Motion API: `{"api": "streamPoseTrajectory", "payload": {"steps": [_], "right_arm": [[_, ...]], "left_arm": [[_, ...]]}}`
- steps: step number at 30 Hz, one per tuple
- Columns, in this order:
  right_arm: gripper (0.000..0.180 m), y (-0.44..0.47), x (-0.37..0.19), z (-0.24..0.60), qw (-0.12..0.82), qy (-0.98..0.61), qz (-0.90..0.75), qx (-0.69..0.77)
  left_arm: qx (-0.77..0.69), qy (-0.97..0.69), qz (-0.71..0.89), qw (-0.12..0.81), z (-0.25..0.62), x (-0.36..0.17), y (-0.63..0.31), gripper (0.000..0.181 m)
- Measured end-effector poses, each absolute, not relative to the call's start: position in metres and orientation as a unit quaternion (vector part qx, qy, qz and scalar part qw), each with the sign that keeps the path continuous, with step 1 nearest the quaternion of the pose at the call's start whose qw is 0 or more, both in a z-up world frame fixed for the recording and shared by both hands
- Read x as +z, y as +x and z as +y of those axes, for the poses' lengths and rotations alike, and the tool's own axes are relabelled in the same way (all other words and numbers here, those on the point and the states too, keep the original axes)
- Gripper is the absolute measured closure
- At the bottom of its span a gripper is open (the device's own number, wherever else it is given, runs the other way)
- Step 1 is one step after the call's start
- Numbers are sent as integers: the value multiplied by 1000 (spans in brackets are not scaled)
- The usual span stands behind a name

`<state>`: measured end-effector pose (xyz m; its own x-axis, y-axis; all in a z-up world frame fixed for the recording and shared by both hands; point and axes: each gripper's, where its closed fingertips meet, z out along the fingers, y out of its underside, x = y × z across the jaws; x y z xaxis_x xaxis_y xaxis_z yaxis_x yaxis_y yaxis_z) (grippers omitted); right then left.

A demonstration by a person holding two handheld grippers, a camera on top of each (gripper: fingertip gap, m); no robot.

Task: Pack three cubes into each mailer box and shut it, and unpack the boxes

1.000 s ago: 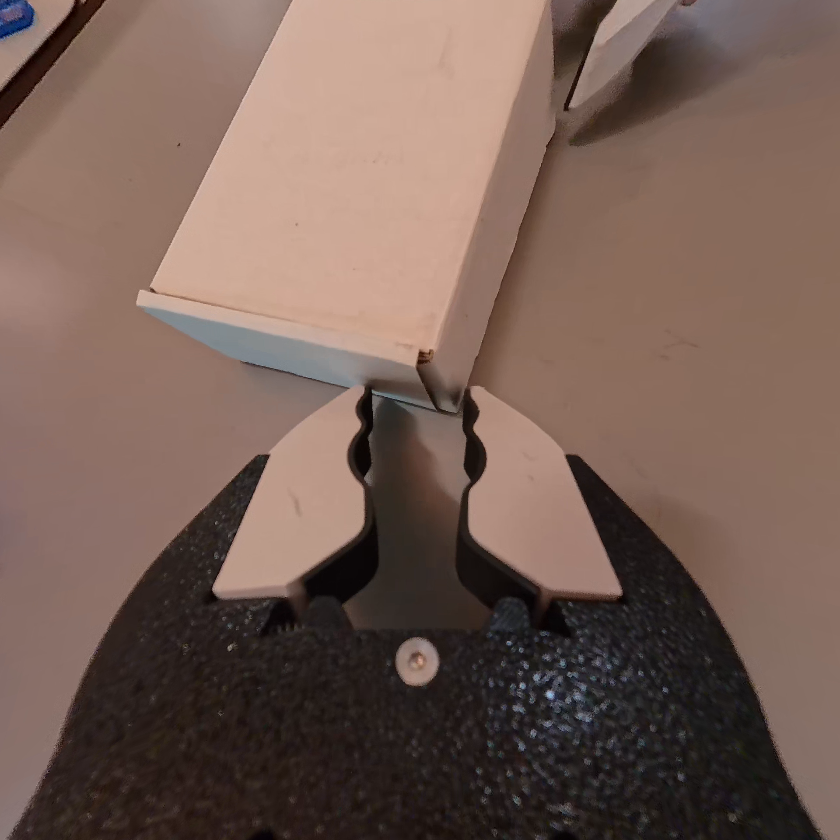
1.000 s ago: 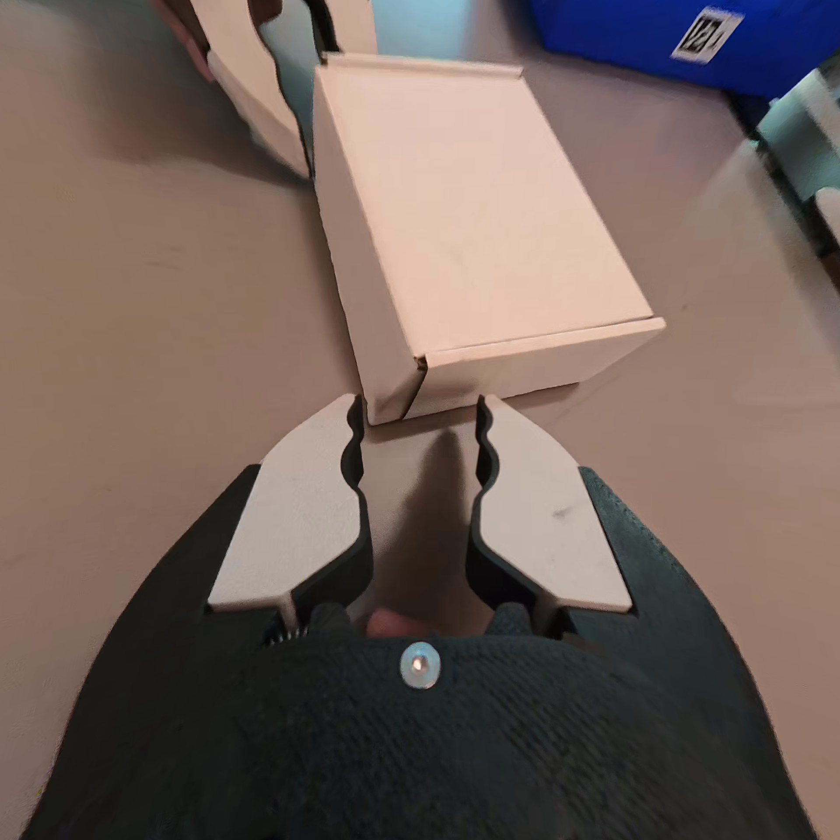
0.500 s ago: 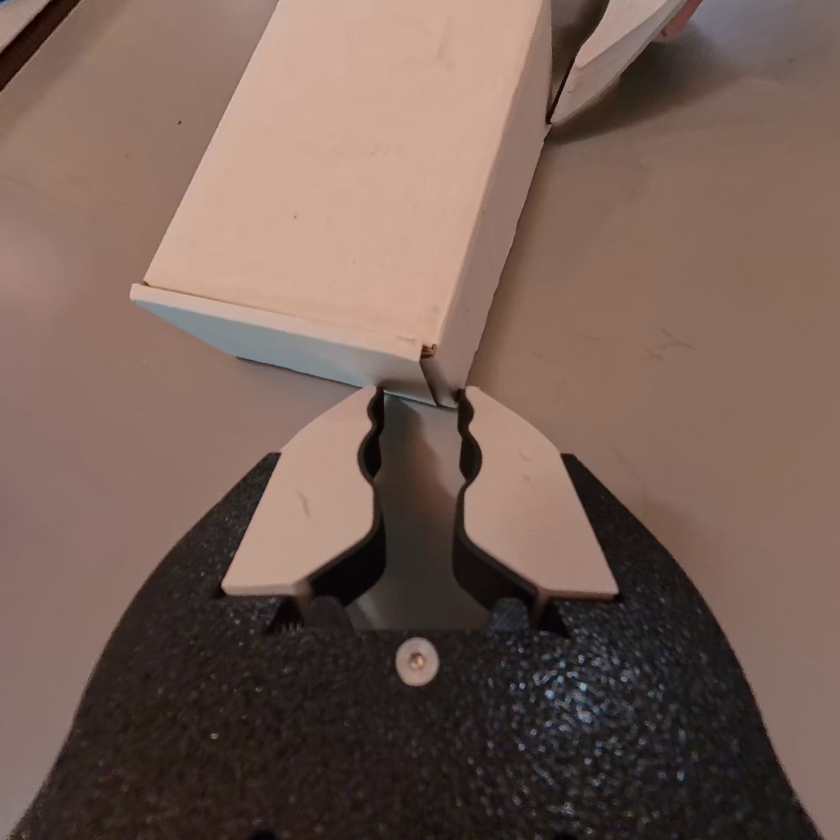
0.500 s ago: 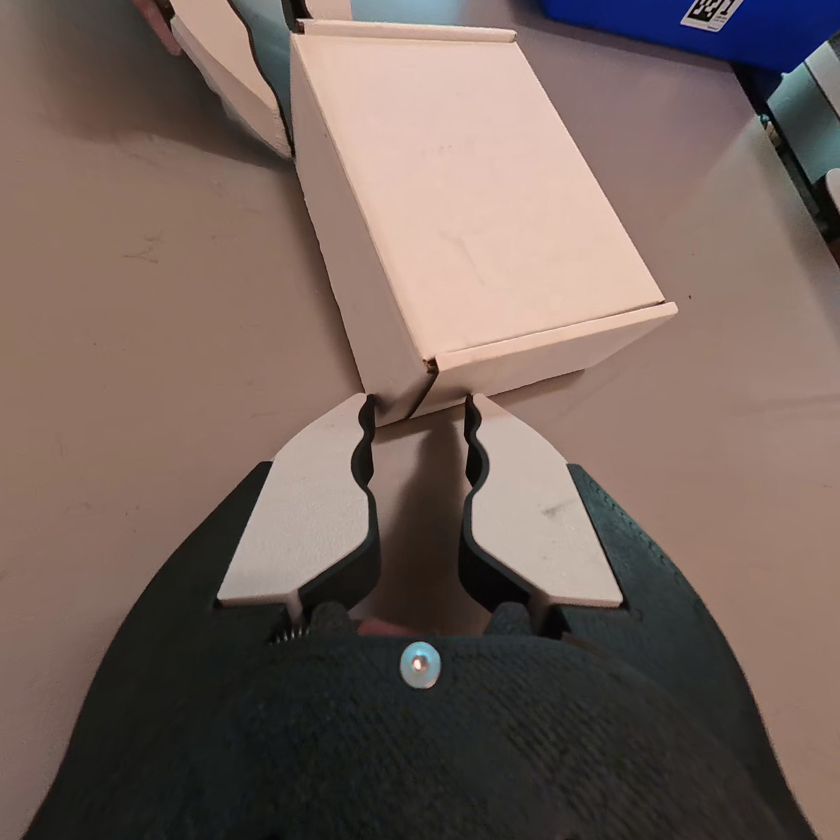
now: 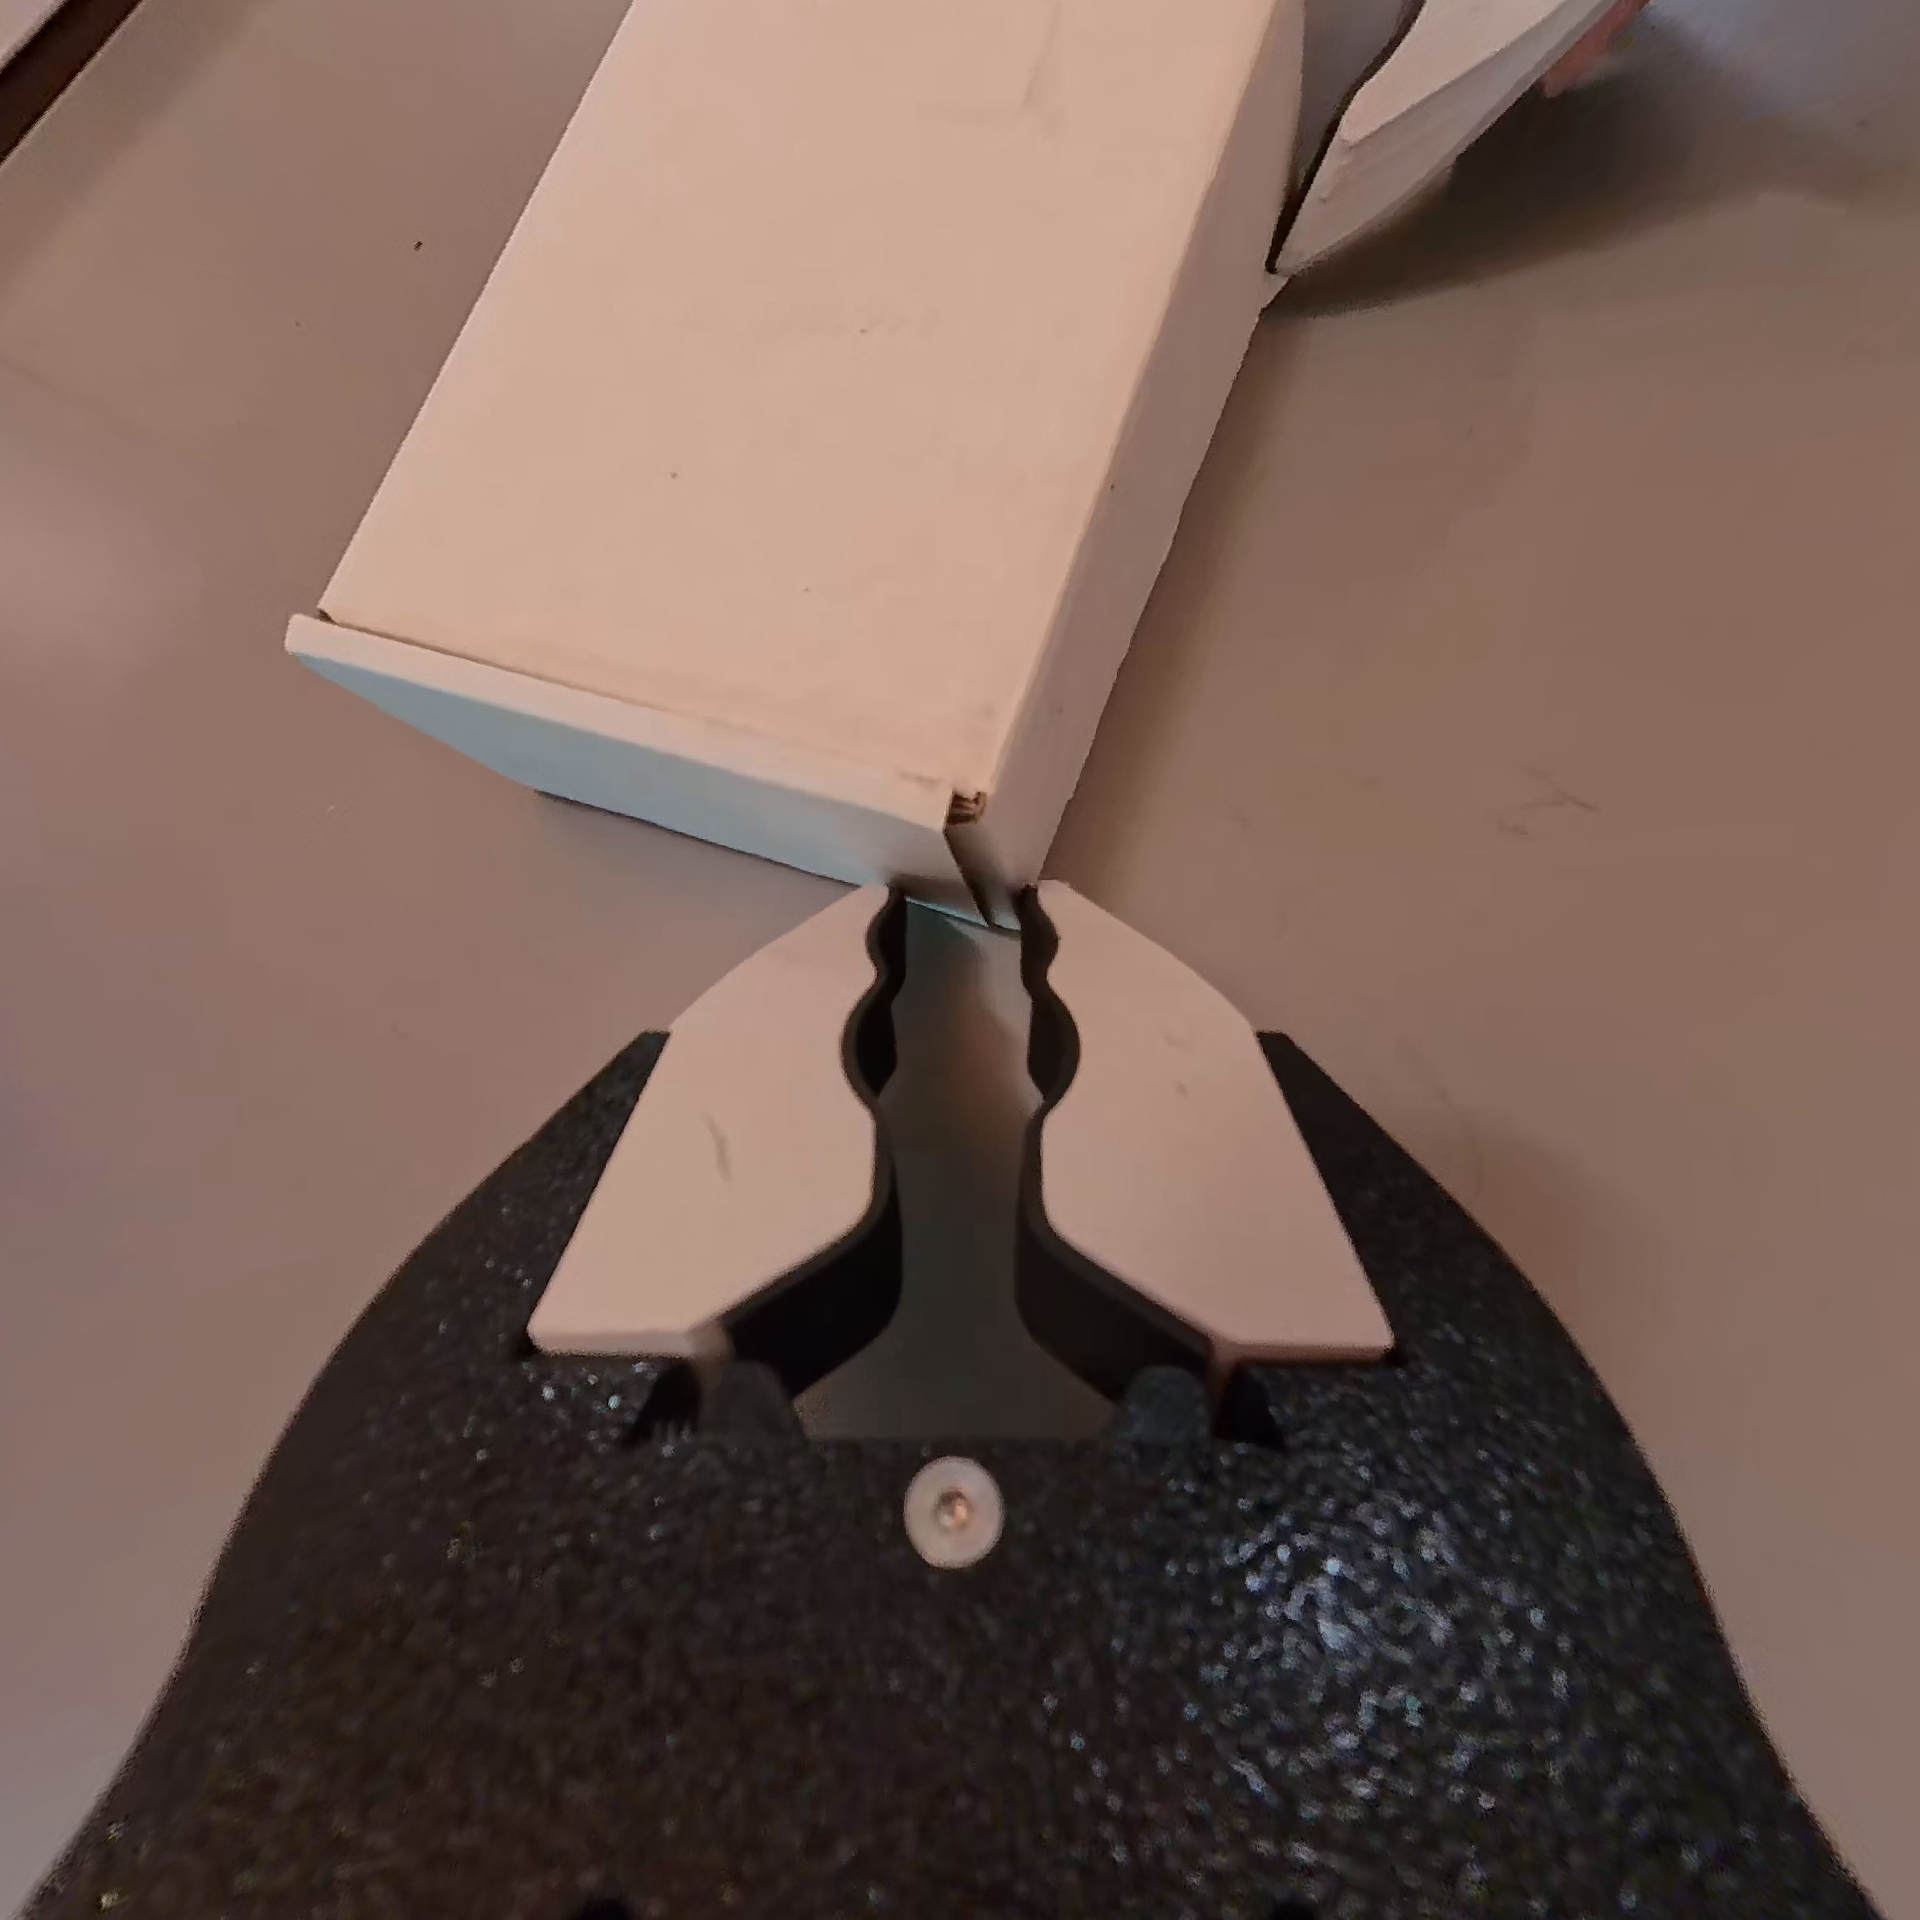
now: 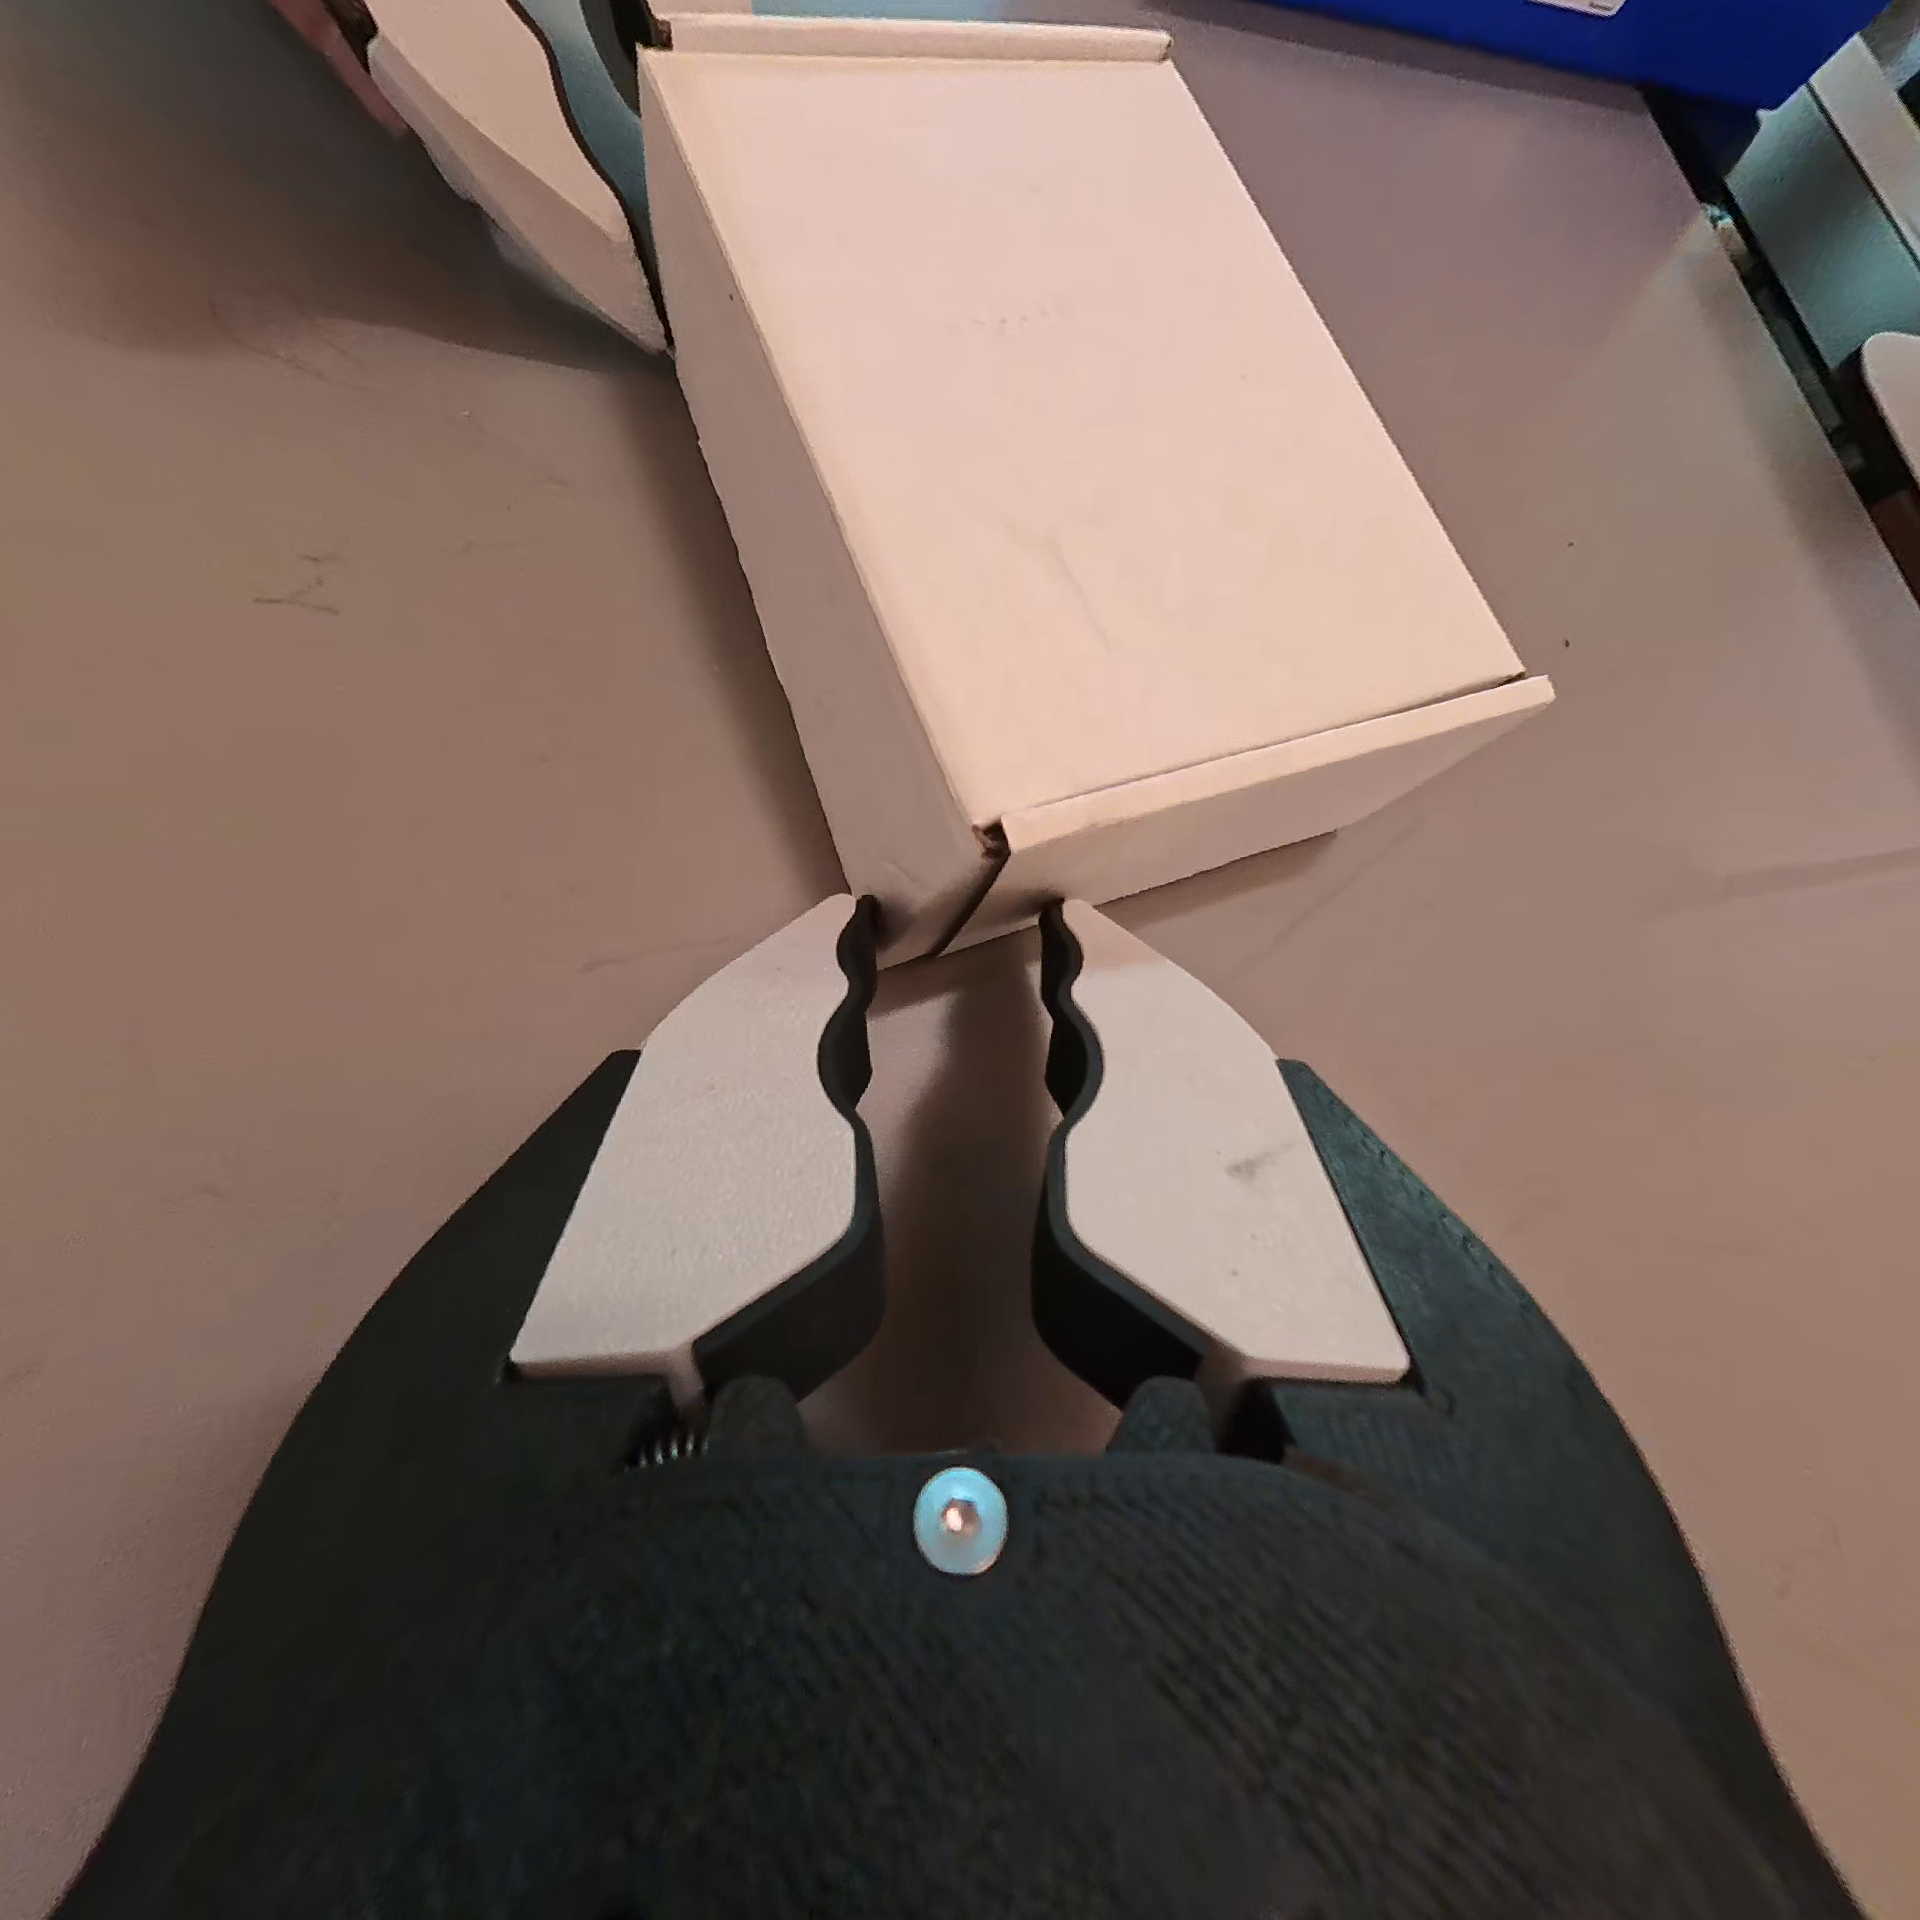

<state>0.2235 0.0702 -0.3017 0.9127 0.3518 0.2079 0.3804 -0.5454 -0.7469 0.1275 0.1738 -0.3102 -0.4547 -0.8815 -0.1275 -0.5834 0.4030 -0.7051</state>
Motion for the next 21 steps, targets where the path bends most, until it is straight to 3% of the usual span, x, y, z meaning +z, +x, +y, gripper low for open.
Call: {"api": "streamPoseTrajectory", "payload": {"steps": [7,13,16,21], "right_arm": [[142,226,-300,59,434,-868,-240,-26],[136,221,-299,59,441,-865,-239,-6],[152,221,-301,64,434,-868,-242,4],[155,222,-303,66,425,-872,-242,10]], "left_arm": [[-310,-443,802,255,171,-308,124,148],[-316,-447,799,251,172,-307,125,153],[-304,-450,797,263,176,-308,129,158],[-297,-452,795,275,179,-307,132,159]]}}
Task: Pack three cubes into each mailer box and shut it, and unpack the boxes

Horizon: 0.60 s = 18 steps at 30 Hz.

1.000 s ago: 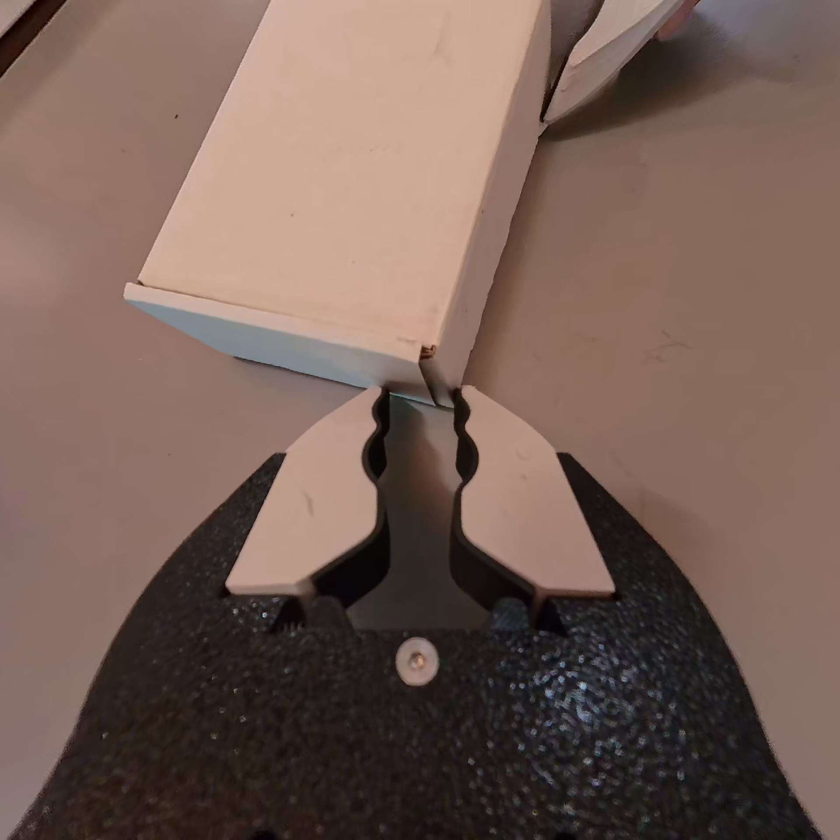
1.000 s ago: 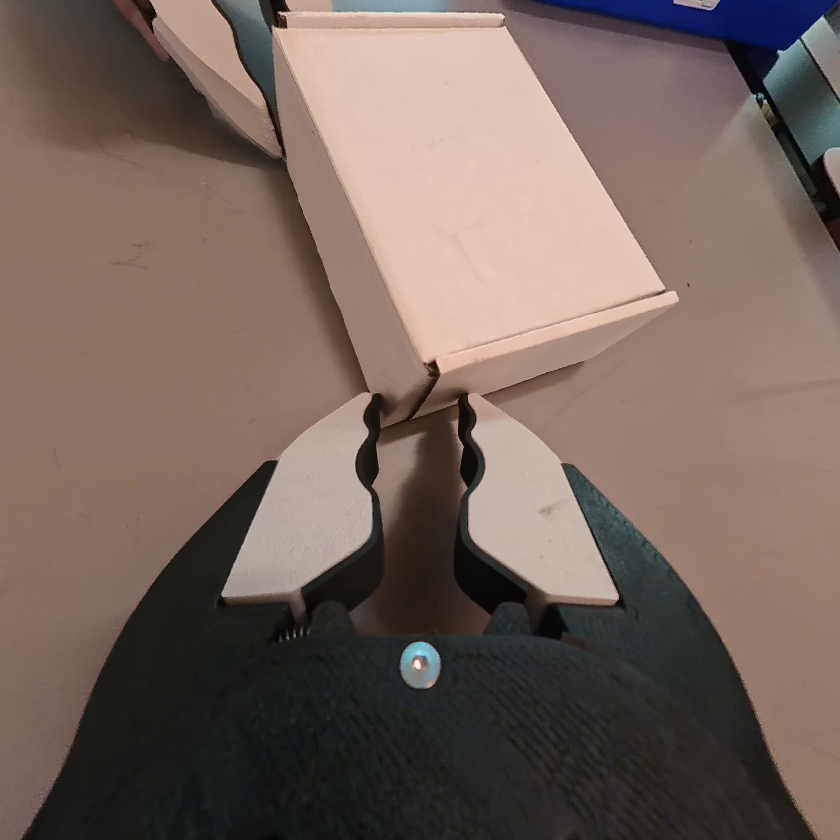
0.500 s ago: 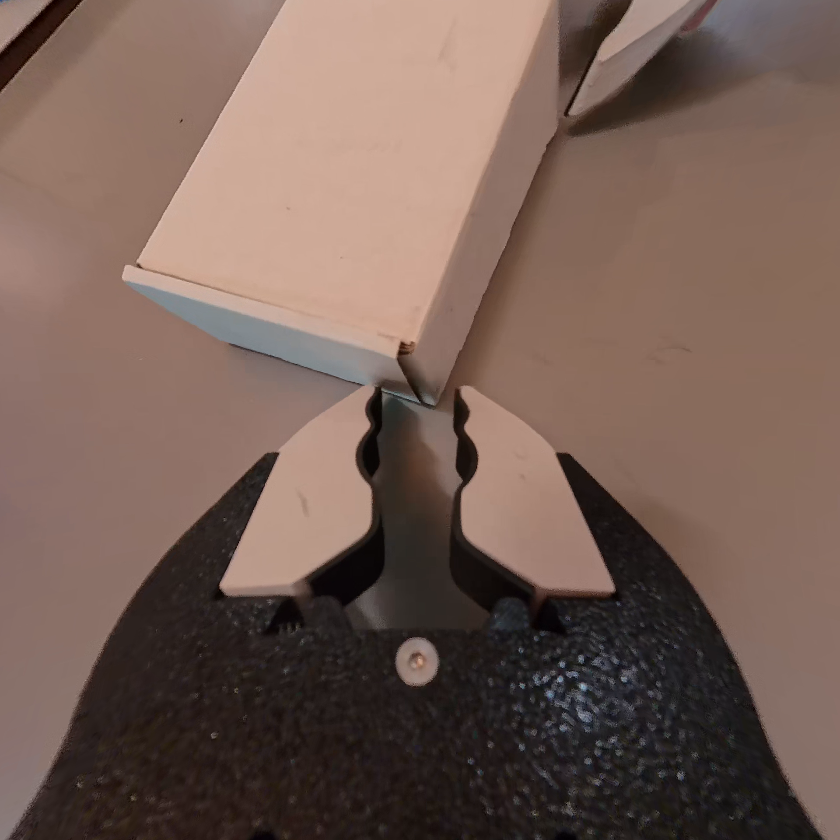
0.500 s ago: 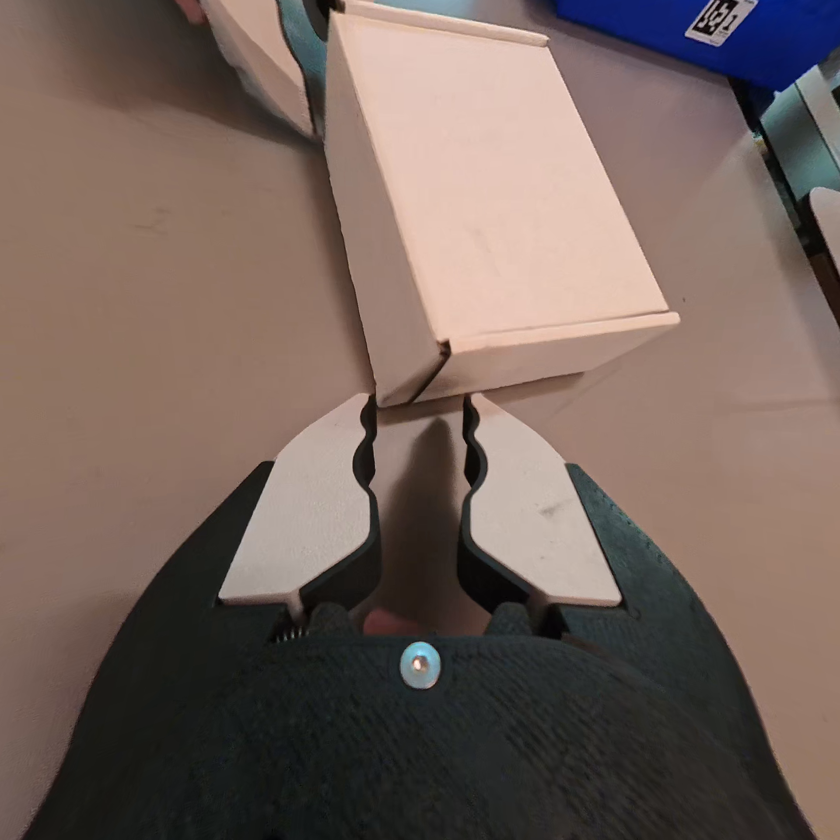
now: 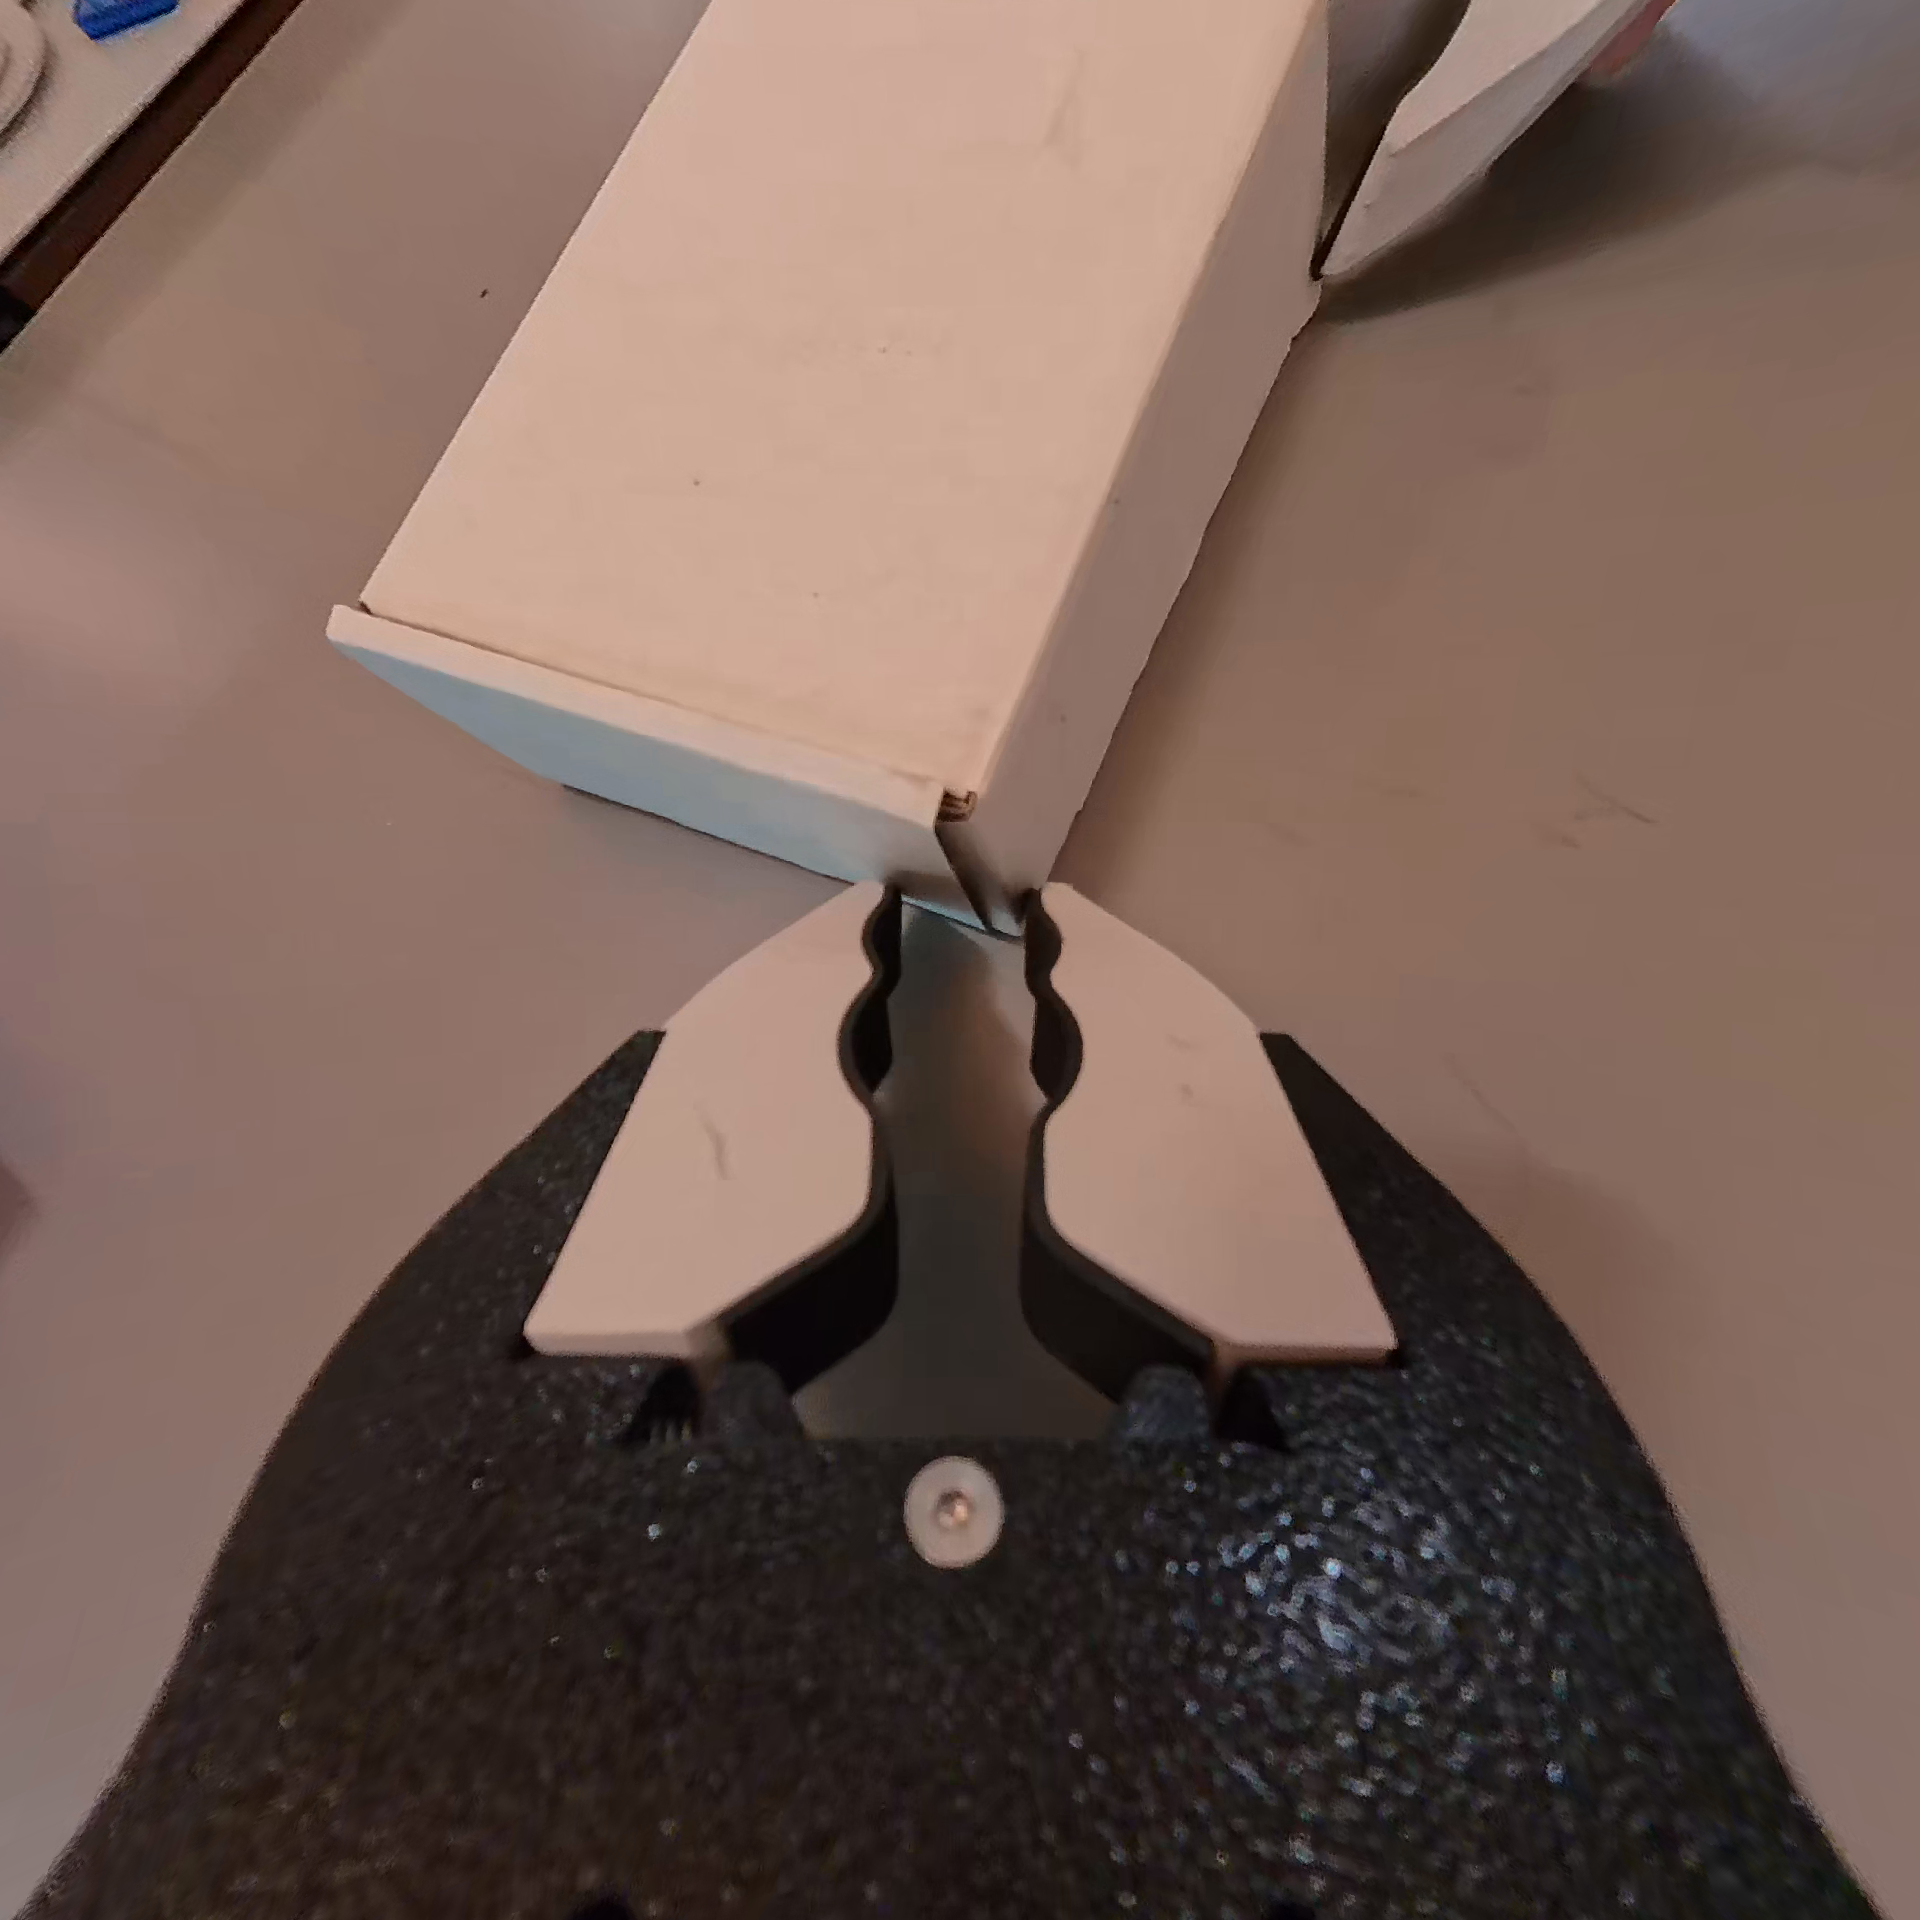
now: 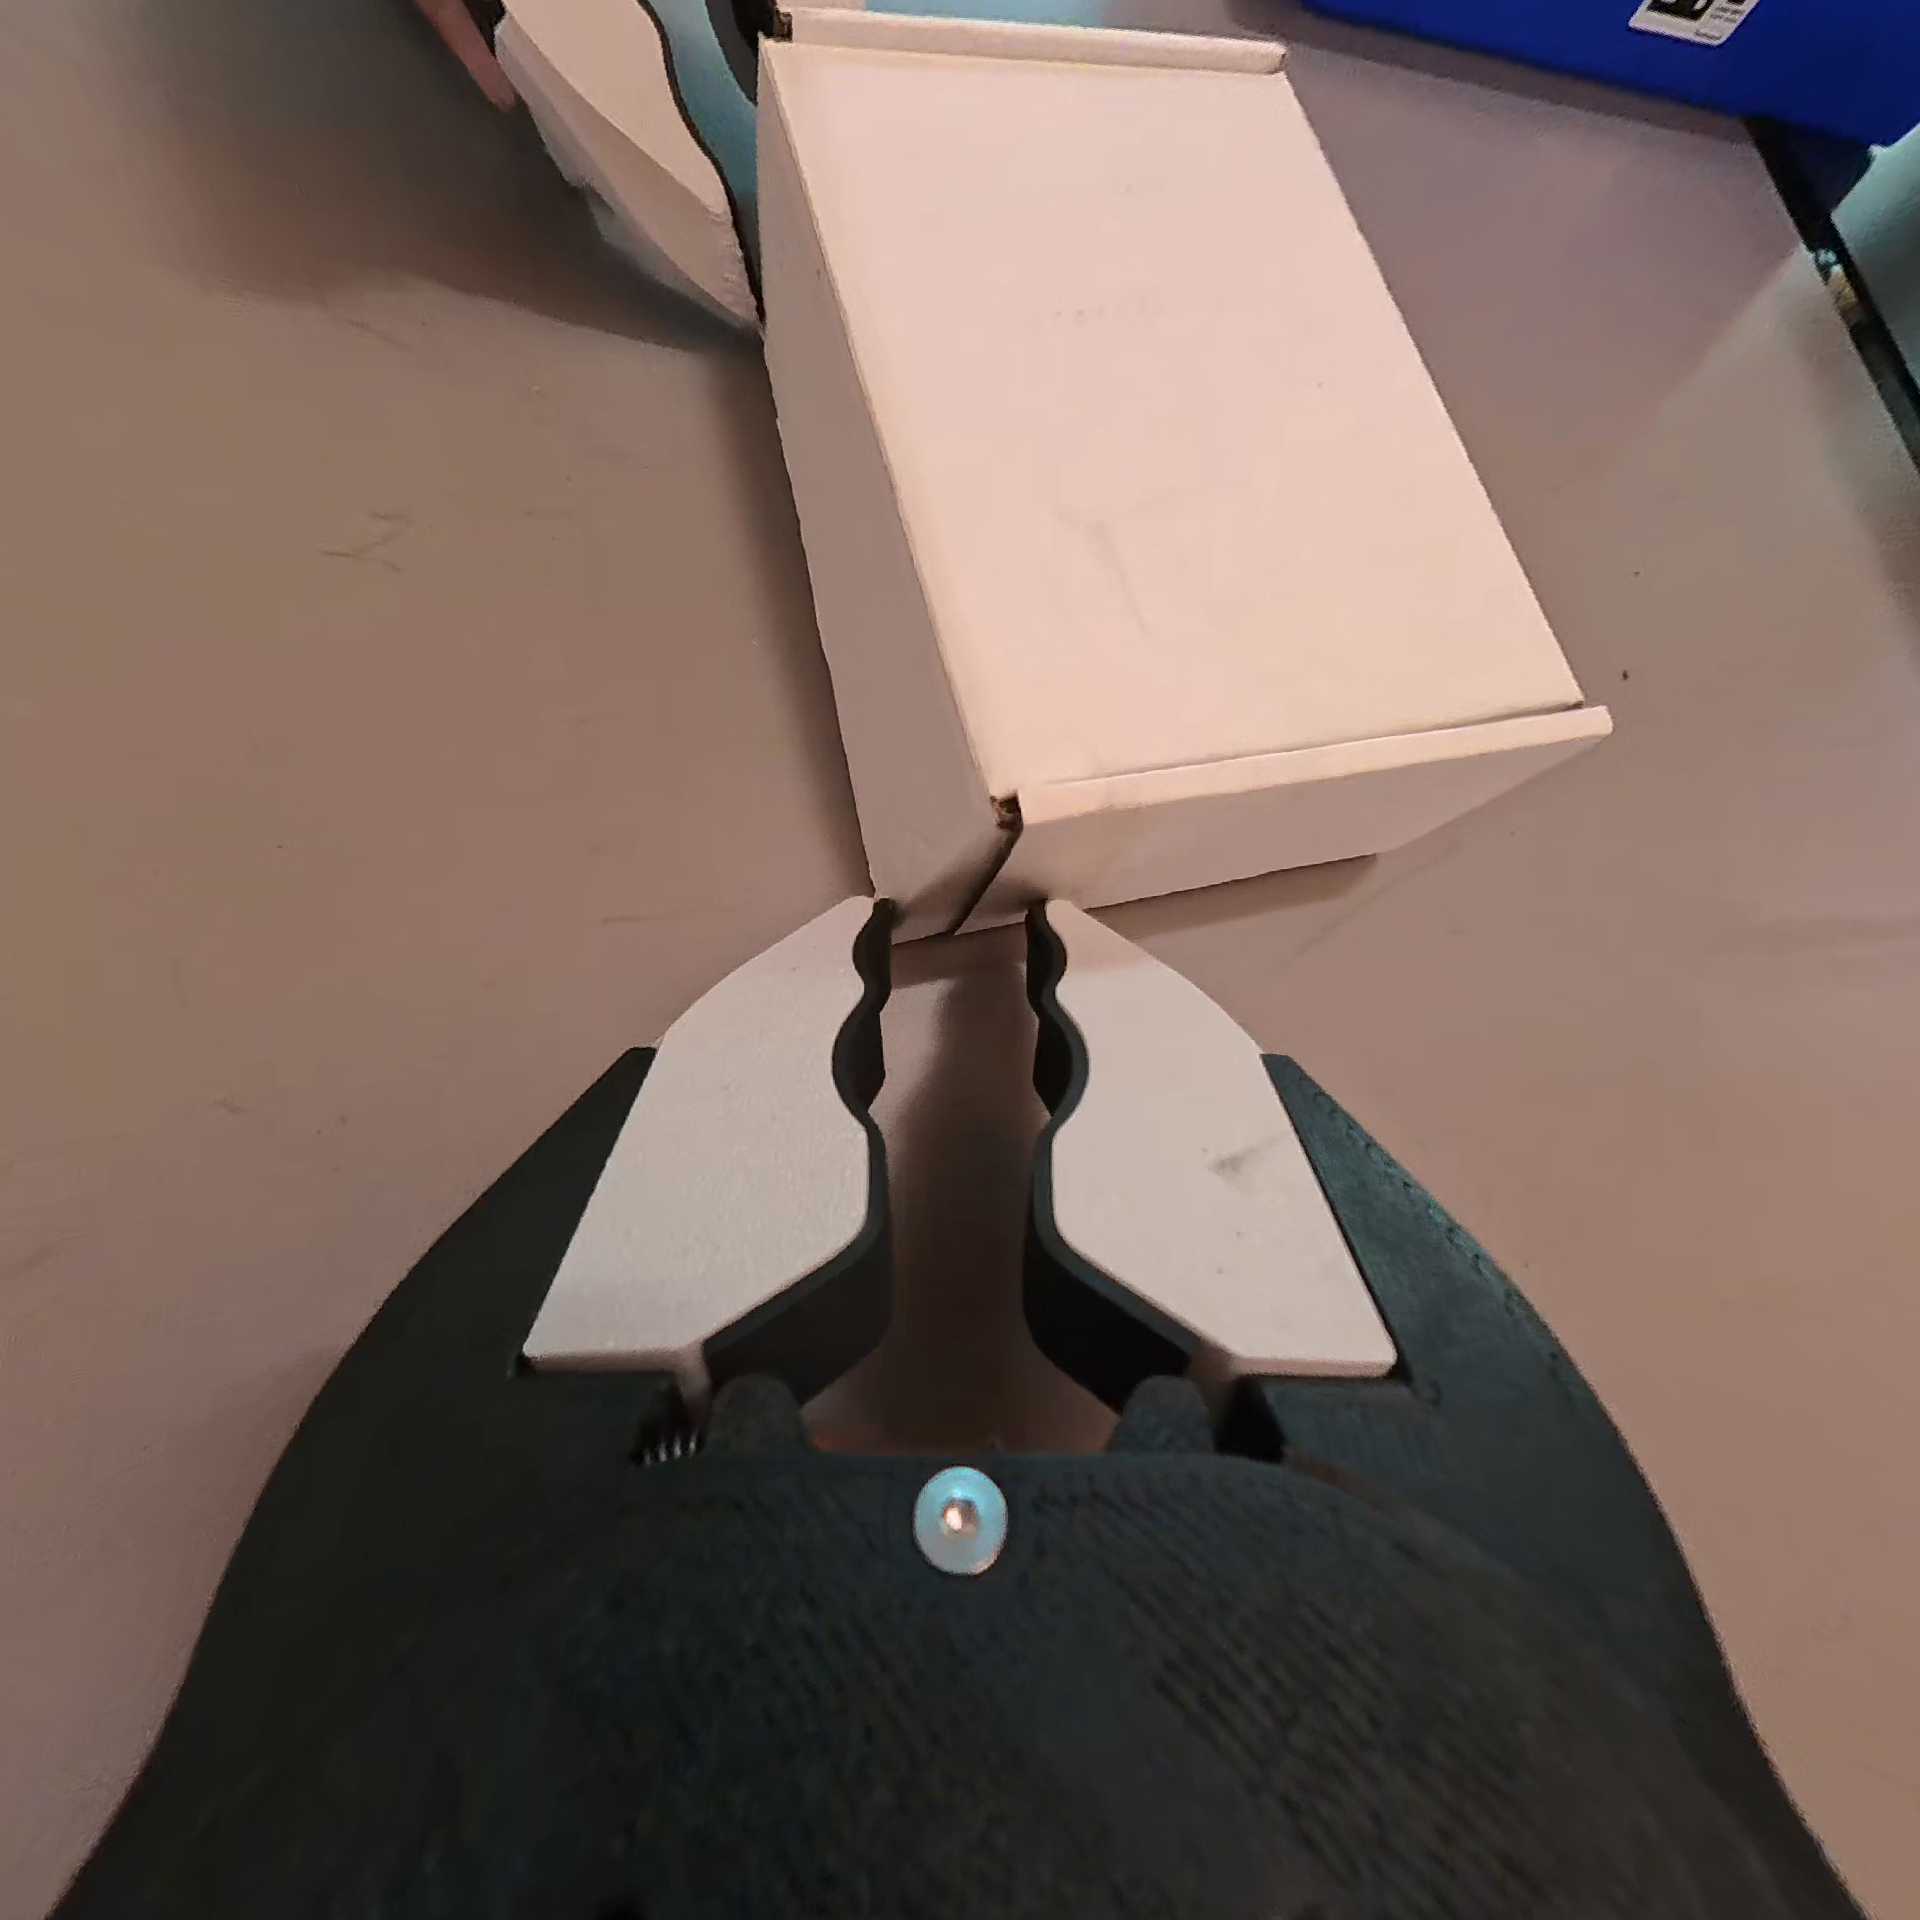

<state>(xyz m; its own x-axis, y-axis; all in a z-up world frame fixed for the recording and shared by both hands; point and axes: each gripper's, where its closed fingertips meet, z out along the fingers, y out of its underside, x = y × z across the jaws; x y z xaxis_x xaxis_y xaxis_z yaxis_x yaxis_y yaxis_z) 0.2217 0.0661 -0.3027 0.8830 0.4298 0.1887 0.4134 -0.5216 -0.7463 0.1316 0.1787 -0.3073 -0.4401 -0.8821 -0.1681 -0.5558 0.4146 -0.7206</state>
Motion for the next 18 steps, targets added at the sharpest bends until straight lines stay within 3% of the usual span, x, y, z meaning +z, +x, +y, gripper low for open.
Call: {"api": "streamPoseTrajectory", "payload": {"steps": [11,18], "right_arm": [[156,225,-303,67,427,-878,-218,9],[142,226,-296,59,433,-870,-234,-24]], "left_arm": [[-296,-455,794,273,176,-308,132,160],[-305,-440,796,281,173,-304,130,152]]}}
